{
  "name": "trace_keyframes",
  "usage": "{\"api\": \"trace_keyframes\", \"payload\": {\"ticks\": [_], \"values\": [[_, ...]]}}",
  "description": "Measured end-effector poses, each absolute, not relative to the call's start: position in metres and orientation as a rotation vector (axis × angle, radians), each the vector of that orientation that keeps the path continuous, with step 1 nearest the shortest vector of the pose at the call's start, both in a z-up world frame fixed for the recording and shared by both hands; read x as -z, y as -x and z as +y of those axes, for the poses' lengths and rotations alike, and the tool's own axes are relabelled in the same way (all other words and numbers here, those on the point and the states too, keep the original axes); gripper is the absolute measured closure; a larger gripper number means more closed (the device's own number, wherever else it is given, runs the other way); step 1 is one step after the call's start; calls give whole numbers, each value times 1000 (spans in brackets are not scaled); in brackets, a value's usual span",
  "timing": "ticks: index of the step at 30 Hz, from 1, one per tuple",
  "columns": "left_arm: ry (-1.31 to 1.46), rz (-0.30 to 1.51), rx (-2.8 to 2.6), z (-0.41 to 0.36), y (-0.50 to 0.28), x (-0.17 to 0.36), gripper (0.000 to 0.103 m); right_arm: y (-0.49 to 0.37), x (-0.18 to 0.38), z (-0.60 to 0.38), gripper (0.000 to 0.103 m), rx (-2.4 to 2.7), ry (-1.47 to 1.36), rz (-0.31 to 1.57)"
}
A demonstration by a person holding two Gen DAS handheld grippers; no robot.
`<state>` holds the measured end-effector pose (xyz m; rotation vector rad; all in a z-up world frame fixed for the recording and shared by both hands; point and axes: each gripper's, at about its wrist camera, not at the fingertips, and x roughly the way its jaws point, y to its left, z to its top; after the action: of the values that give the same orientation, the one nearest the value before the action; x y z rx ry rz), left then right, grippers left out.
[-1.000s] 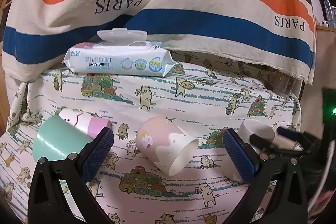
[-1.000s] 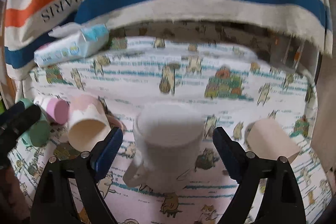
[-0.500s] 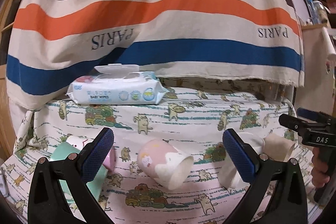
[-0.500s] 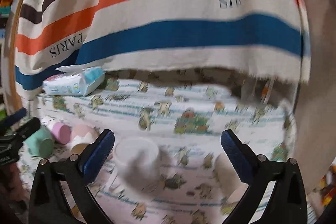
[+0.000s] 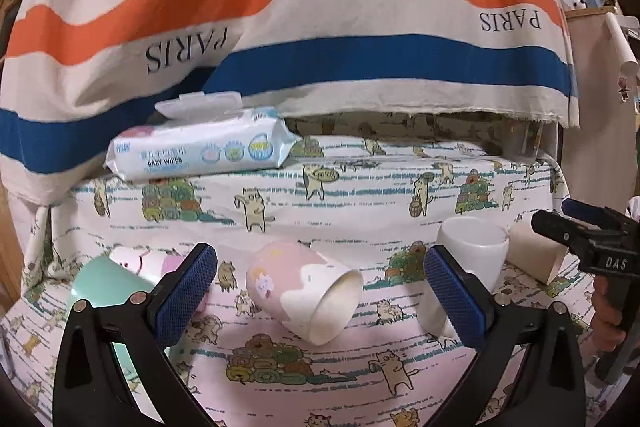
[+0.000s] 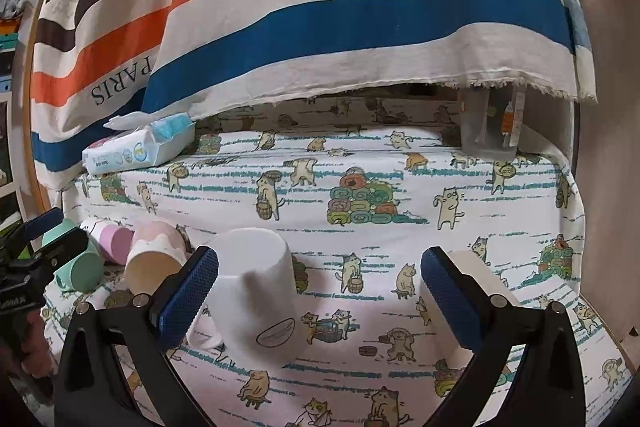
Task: Flip cup upside down
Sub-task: 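Lower the upside-down white mug onto the table with the right tool, then open the right tool and withdraw it from the mug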
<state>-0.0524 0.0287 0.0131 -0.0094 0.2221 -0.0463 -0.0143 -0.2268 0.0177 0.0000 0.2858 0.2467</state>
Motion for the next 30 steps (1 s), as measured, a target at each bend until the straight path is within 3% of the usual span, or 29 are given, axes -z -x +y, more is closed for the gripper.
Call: {"api": "trace_keyframes", "payload": {"ticks": [12,30], "values": [[-11,282,57,19,43,-2,0,5,-3,-221,1,-232,9,352],[-2,299,32,21,40,-1,0,18,-7,-212,1,-204,69,287]]}}
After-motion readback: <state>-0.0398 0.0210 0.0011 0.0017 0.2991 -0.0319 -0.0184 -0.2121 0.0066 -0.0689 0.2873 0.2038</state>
